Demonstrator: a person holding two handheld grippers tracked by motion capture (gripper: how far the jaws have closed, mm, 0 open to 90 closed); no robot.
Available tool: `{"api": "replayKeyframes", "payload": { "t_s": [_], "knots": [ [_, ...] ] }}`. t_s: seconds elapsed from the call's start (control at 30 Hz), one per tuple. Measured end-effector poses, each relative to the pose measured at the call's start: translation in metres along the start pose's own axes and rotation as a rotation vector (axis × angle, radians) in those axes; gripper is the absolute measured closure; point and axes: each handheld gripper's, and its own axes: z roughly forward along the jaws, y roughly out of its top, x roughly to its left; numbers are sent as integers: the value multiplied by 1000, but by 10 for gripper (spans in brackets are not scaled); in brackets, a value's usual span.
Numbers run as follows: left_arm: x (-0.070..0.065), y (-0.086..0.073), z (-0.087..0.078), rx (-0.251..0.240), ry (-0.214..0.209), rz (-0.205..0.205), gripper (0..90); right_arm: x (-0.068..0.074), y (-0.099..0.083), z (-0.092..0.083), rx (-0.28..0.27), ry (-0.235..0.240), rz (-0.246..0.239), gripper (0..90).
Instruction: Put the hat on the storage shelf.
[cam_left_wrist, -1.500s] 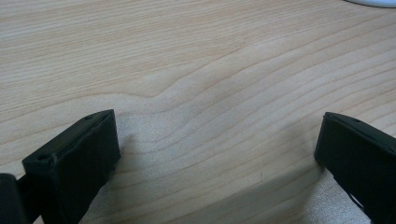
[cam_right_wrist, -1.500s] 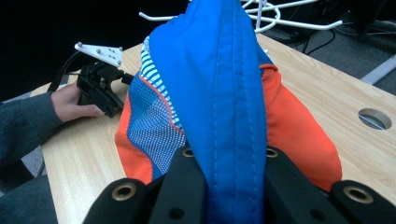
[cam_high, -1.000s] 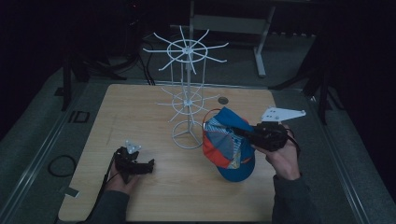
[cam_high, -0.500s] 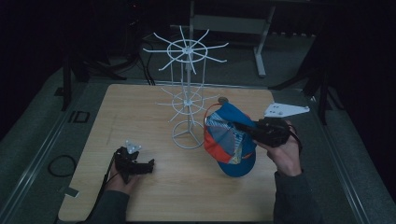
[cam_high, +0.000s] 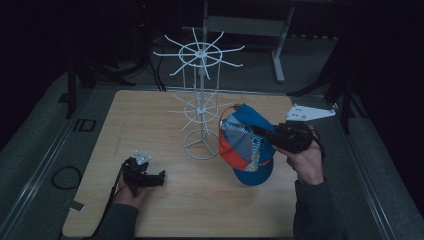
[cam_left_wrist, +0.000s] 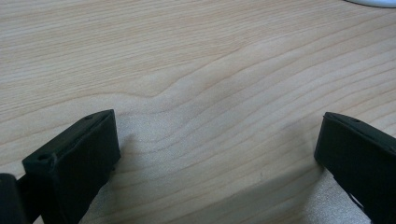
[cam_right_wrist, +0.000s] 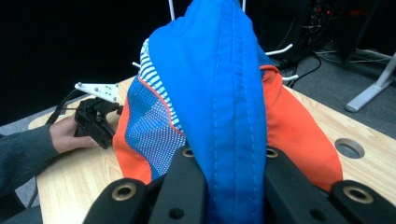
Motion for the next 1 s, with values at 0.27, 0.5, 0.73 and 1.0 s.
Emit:
{"api": "replayKeyframes", "payload": {
  "t_s": [0.27,0.5,0.73,1.0],
  "knots": [
    [0,0,0,0,0,0,1,-2,7,-4,-10,-6,-6,875],
    [0,0,0,0,0,0,0,-3,11,-6,-19,-13,-17,875],
    [0,0,0,0,0,0,0,-4,13,-10,-36,-10,-10,875],
    [0,0,0,0,0,0,0,-7,17,-14,-55,-11,-8,875]
  ]
}}
